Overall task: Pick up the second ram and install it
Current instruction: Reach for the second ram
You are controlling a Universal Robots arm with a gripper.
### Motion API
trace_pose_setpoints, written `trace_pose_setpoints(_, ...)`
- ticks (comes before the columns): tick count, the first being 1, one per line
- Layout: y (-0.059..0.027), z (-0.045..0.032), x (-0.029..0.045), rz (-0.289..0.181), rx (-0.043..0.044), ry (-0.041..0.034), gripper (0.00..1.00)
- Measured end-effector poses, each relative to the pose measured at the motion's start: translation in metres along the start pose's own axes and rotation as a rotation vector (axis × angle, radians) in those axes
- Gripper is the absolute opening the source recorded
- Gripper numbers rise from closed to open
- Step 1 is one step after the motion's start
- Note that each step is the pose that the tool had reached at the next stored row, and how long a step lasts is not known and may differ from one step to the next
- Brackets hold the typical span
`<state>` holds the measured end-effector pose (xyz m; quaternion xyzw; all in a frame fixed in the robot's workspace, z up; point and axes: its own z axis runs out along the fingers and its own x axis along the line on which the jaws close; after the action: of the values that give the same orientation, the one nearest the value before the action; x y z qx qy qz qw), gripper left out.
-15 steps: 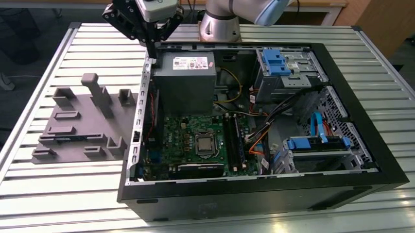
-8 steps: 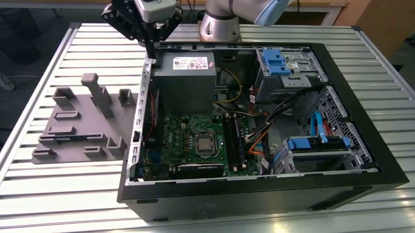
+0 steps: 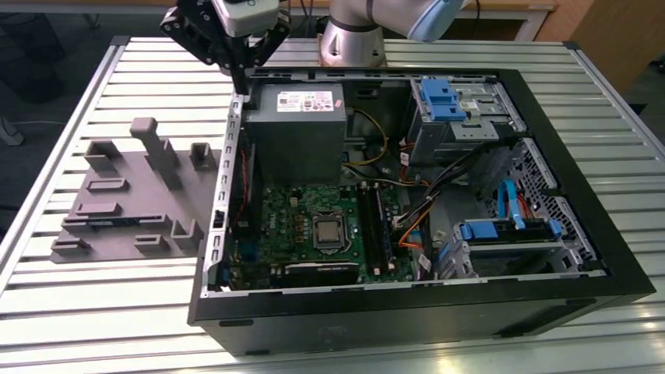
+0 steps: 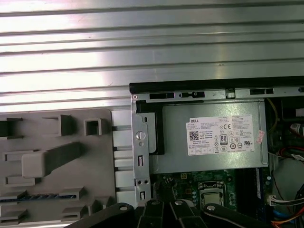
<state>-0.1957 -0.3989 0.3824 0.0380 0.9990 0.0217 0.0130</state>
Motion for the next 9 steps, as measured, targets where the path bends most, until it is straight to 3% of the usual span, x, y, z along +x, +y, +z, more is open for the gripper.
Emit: trace_pose_setpoints(9, -0.0003, 0.0007, 0.0032, 0.0, 0.0001, 0.0, 0.11)
